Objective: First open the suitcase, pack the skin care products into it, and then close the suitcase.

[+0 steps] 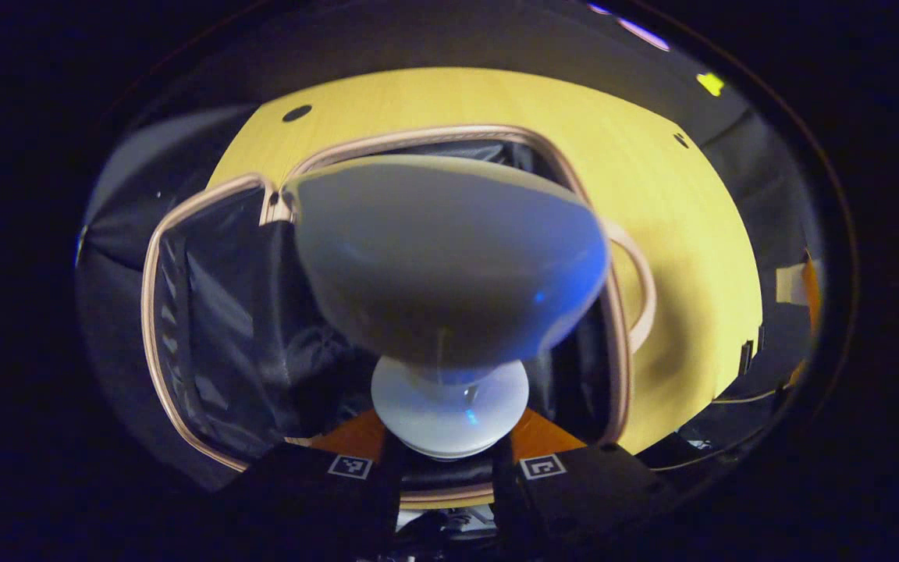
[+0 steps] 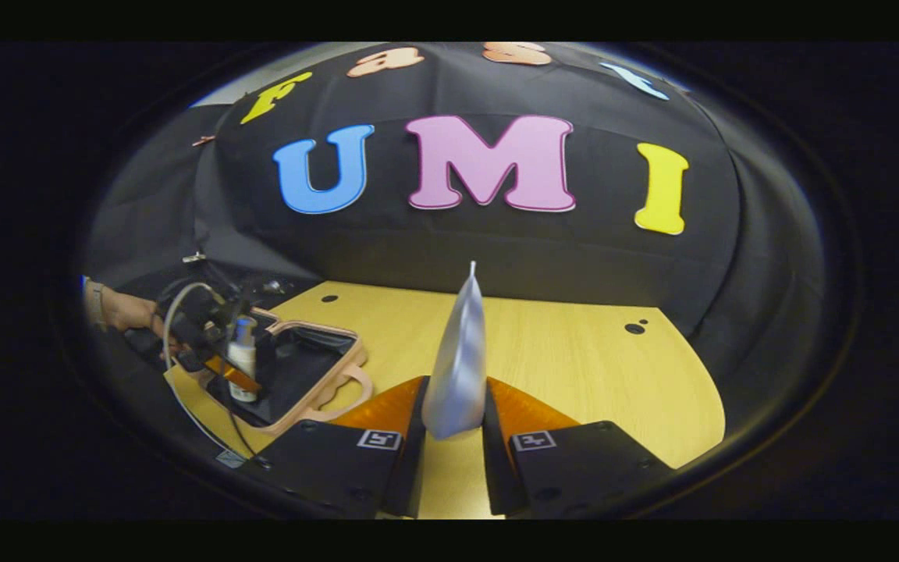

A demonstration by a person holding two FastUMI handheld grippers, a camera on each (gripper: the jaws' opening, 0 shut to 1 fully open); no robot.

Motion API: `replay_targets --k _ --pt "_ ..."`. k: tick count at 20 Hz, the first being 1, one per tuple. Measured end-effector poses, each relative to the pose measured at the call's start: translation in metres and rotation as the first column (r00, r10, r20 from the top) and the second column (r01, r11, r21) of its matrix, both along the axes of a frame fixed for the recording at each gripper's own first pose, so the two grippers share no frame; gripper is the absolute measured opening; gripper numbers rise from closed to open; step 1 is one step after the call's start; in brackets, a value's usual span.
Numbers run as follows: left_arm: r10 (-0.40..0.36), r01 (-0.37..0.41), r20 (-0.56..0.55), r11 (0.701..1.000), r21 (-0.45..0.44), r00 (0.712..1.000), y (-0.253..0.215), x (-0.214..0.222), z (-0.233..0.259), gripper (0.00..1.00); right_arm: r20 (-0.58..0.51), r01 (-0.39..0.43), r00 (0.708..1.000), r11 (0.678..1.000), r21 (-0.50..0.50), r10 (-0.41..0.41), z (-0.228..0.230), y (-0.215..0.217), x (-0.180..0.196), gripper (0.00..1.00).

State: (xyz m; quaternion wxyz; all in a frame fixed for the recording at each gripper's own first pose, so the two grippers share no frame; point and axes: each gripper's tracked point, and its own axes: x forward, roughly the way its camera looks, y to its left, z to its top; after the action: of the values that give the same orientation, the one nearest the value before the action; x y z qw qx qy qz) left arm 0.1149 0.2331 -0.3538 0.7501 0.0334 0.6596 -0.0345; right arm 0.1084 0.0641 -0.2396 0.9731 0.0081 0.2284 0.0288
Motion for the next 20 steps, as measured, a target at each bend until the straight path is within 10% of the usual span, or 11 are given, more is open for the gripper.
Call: replay_targets --k 7,13,15,20 --pt "0.105 -0.105 -0.098 0.995 0.005 0.990 0.025 -0.013 -0.031 0.54 -0.122 -0.081 0.989 0.997 -0.006 0.080 -0.024 0.037 -0.015 0.36" --pt "0.043 -0.035 0.104 0.996 -0.077 0.994 0.016 -0.004 0.006 0.82 -0.185 -0.155 0.969 0.985 0.070 0.165 -0.031 0.087 0.006 0.36" --pt "0.031 -0.008 0.264 0.996 -0.088 0.964 0.022 0.007 0.038 1.00 -0.185 -0.217 0.958 0.975 0.043 0.221 -0.031 0.110 0.020 0.36" --pt "0.092 -0.033 0.484 0.991 -0.129 0.870 0.076 -0.010 0.106 0.98 -0.298 -0.302 0.893 0.940 0.156 0.336 -0.070 0.201 0.036 0.37"
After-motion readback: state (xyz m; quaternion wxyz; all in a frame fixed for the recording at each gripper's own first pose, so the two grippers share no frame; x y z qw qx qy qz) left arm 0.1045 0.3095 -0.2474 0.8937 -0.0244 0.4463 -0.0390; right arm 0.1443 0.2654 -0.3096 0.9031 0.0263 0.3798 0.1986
